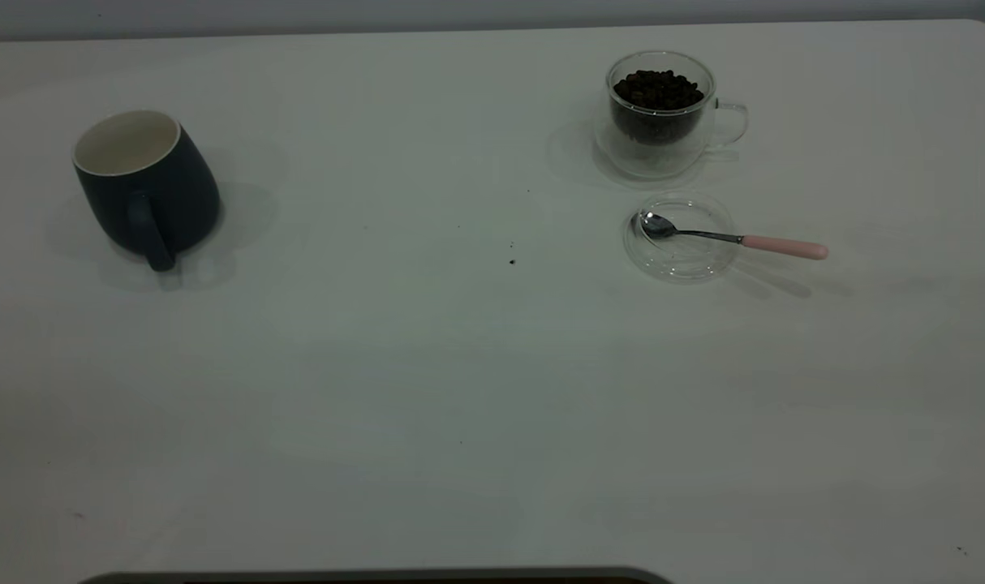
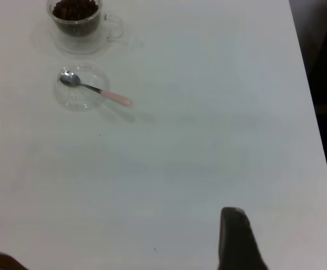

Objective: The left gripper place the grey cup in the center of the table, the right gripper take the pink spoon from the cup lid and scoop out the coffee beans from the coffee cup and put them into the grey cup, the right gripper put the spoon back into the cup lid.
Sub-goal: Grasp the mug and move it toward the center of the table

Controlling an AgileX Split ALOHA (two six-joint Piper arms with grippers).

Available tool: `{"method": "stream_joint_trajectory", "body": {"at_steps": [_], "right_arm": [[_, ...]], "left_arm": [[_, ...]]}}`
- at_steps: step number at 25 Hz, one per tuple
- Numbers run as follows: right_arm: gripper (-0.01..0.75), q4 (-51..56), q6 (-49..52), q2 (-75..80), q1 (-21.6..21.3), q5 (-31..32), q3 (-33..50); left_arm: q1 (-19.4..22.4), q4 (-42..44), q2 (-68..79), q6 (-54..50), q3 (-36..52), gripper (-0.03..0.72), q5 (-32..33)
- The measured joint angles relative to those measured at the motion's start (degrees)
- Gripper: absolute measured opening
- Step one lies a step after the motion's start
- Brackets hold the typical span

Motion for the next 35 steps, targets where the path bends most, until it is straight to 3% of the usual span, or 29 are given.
{"method": "stream_joint_trajectory", "body": {"at_steps": [35], "right_arm": [[0.465, 0.00, 0.00, 0.00, 0.00, 0.00, 0.00]], "left_arm": [[0.00, -0.87, 0.00, -1.56, 0.00, 0.565, 0.00]]}}
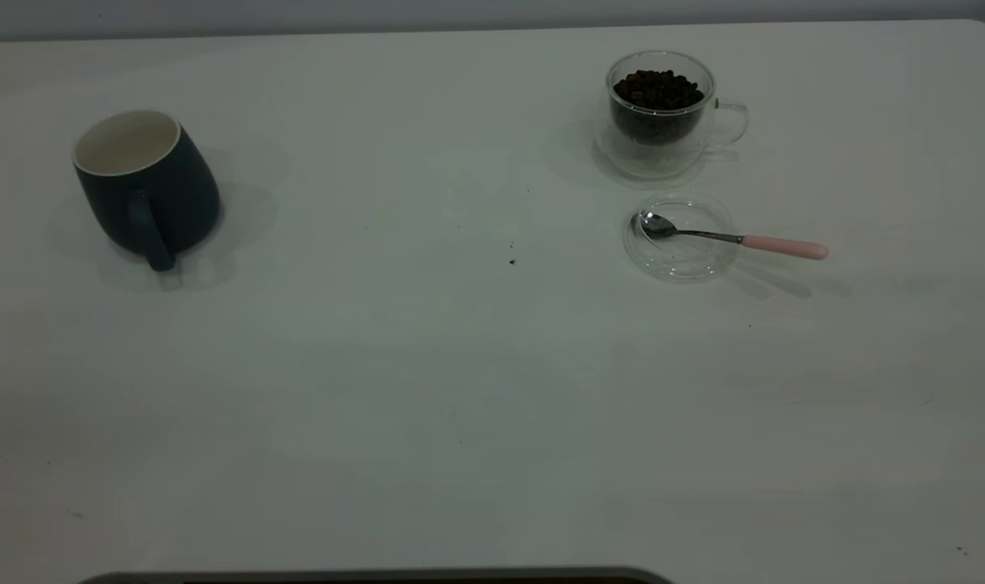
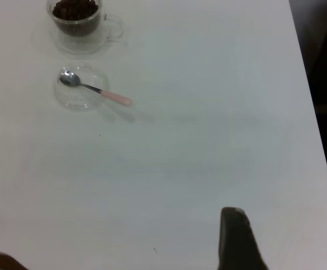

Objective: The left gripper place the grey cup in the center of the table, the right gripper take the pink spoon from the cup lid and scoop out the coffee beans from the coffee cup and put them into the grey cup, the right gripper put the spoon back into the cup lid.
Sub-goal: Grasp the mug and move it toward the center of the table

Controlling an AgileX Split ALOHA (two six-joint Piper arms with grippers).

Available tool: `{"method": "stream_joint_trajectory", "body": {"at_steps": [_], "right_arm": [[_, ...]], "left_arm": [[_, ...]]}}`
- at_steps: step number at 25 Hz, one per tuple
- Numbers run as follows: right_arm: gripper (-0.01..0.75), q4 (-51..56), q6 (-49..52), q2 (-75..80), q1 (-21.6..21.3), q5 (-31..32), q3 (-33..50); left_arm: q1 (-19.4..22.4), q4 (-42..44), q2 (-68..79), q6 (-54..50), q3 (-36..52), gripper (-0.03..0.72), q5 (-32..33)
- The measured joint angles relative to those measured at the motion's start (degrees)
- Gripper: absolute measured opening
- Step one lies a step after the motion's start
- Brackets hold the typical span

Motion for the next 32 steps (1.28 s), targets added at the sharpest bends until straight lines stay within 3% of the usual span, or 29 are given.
{"method": "stream_joint_trajectory", "body": {"at_steps": [6, 12, 18, 22, 27, 32], "right_arm": [[0.465, 0.00, 0.00, 0.00, 0.00, 0.00, 0.00], [0.465, 0.00, 0.00, 0.00, 0.00, 0.00, 0.00], [0.465, 0.00, 0.00, 0.00, 0.00, 0.00, 0.00], [0.465, 0.00, 0.00, 0.00, 0.00, 0.00, 0.00], [0.465, 0.00, 0.00, 0.00, 0.00, 0.00, 0.00], [0.465, 0.00, 0.00, 0.00, 0.00, 0.00, 0.00]], "left_arm": [[0.00, -0.42, 6.56, -2.89, -0.76, 0.565, -0.92], [0.00, -0.43, 25.52, -2.89, -5.70, 0.565, -8.56], [0.00, -0.38, 45.40, 5.81, -12.10, 0.565, -15.74], [0.15, 0.74, 58.96, 6.17, -15.99, 0.565, -23.20], [5.61, 3.03, 75.65, 4.33, -21.74, 0.565, -28.83], [11.80, 3.29, 89.15, 8.90, -28.69, 0.565, -31.65]]}}
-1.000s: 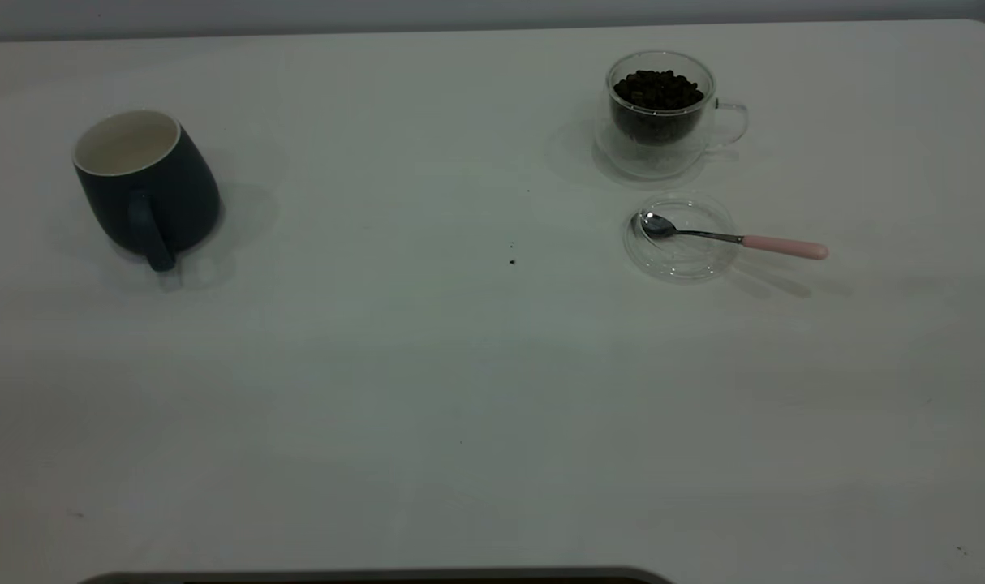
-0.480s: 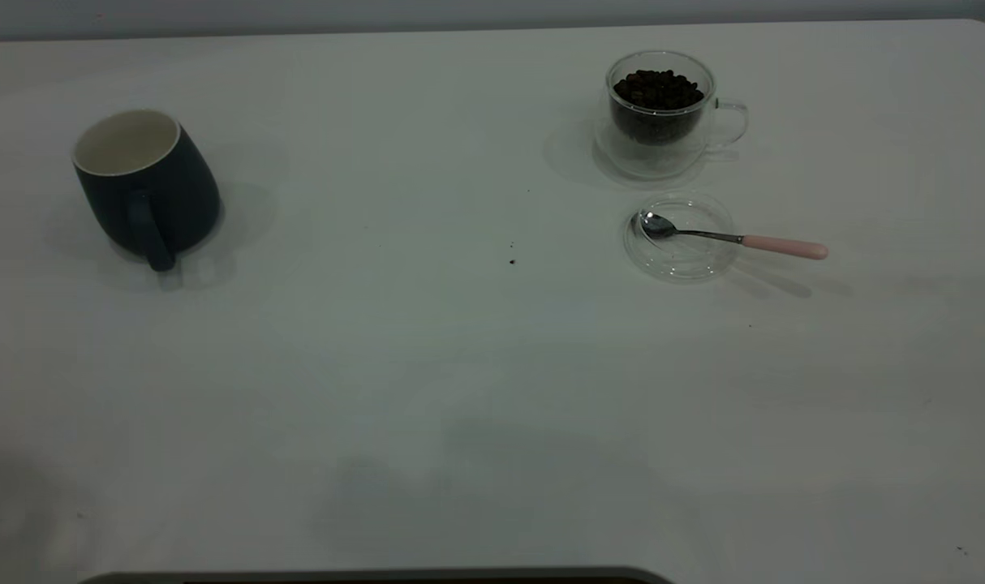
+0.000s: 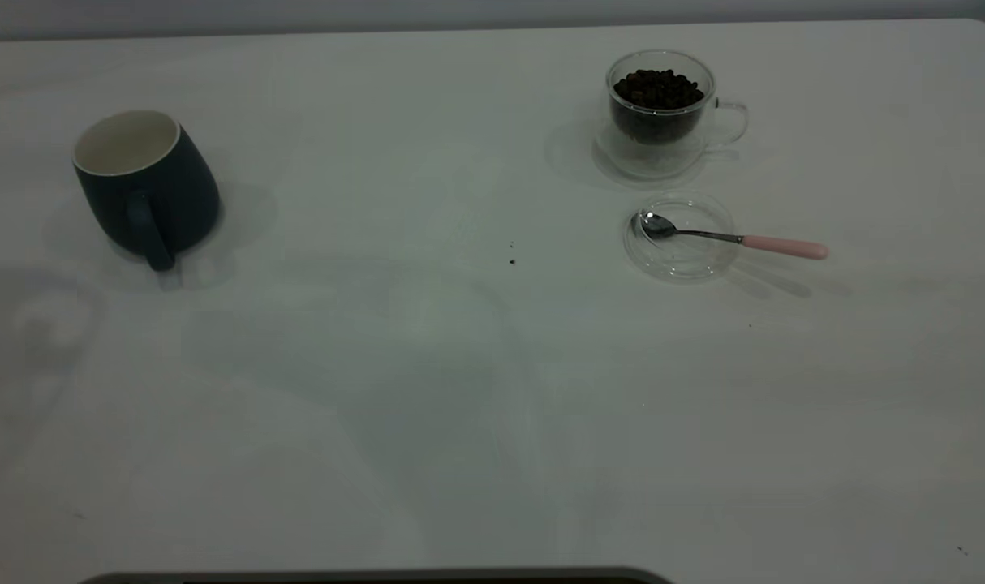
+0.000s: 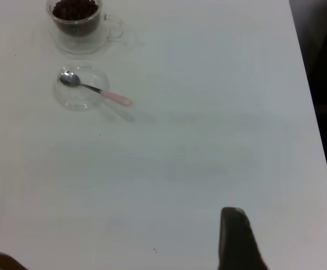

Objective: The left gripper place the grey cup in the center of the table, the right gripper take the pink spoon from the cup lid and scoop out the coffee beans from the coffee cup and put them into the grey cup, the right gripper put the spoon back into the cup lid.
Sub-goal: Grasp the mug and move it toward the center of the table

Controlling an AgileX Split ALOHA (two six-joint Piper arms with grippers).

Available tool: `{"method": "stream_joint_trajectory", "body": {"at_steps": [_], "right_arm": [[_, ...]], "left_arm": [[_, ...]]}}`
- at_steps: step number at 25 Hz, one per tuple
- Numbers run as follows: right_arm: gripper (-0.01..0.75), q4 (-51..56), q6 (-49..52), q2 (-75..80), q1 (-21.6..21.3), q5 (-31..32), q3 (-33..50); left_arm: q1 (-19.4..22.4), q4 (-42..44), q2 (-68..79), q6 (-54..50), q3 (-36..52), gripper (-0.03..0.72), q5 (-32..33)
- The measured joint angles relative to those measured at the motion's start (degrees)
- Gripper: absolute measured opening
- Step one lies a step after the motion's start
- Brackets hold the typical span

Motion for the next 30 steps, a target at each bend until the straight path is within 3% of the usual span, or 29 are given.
{"method": "stream_joint_trajectory", "body": {"at_steps": [4, 9, 14, 30], "right_arm": [[0.465, 0.00, 0.00, 0.00, 0.00, 0.00, 0.00], [0.465, 0.00, 0.00, 0.00, 0.00, 0.00, 0.00], [0.465, 0.00, 0.00, 0.00, 0.00, 0.00, 0.00], [0.465, 0.00, 0.00, 0.00, 0.00, 0.00, 0.00]], "left_arm": [[2.46, 0.00, 10.30, 6.37, -7.12, 0.565, -0.39], [2.64, 0.17, 23.73, 16.52, -17.87, 0.565, 5.60], [2.64, 0.23, 33.91, 29.04, -25.15, 0.565, 5.74], [-1.44, -5.09, 43.17, 71.64, -27.29, 0.565, -2.47]]}}
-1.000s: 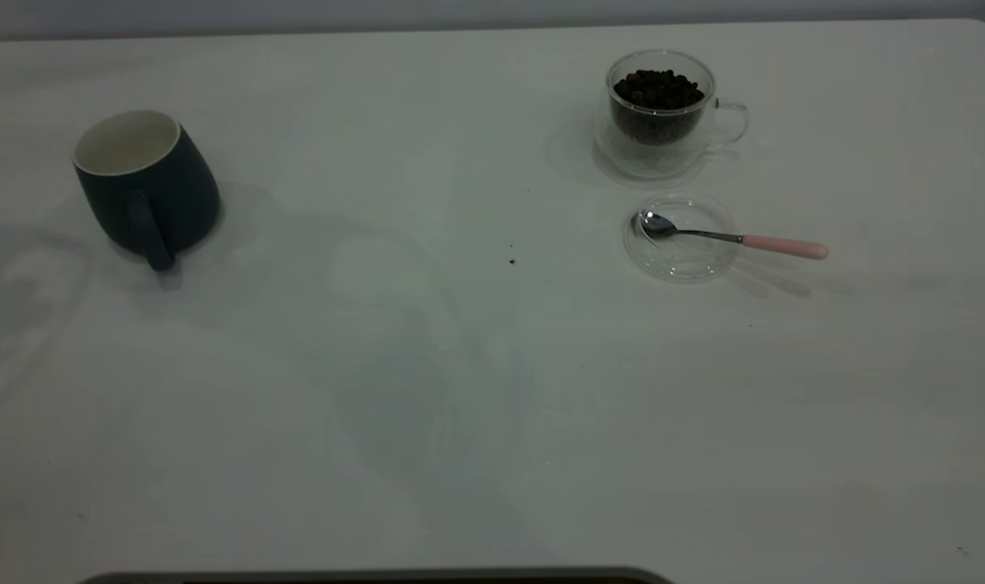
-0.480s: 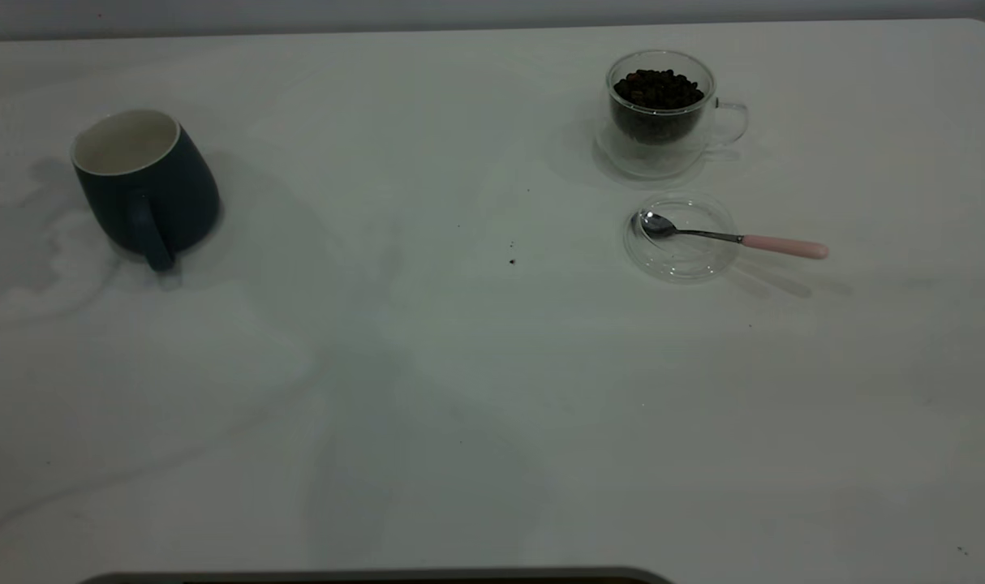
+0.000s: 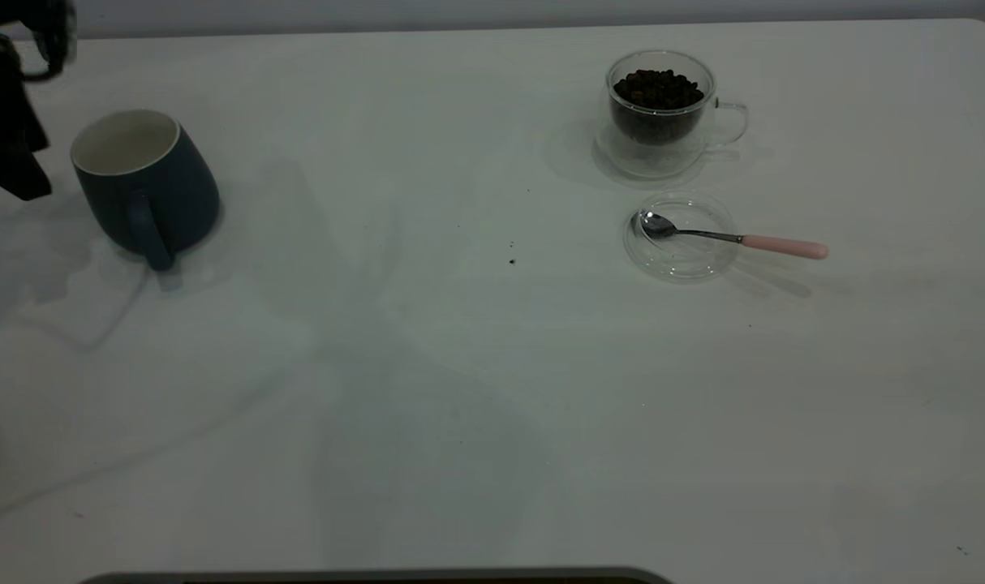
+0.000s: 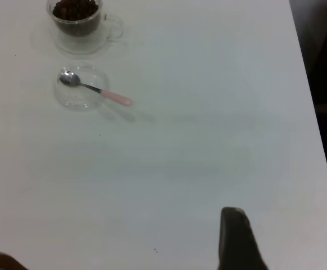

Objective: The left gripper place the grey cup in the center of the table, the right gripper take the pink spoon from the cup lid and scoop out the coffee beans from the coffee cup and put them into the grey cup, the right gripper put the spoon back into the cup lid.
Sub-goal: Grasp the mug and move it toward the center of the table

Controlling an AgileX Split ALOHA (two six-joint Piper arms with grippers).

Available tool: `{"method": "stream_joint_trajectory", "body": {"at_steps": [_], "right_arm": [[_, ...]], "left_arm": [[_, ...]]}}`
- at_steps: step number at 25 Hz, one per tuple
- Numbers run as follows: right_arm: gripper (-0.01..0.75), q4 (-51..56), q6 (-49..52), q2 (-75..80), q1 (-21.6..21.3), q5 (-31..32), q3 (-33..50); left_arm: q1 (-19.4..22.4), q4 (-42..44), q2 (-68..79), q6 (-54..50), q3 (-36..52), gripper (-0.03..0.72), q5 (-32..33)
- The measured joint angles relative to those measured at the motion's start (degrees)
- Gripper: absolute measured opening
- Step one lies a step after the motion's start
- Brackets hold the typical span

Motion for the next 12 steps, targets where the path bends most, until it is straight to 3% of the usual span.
{"method": "stream_joint_trajectory", "body": {"at_steps": [12], "right_arm": [[0.465, 0.00, 0.00, 0.00, 0.00, -0.02, 0.00]], "left_arm": [[-1.04, -4.82, 1.86, 11.57, -0.18, 0.565, -2.81]]}}
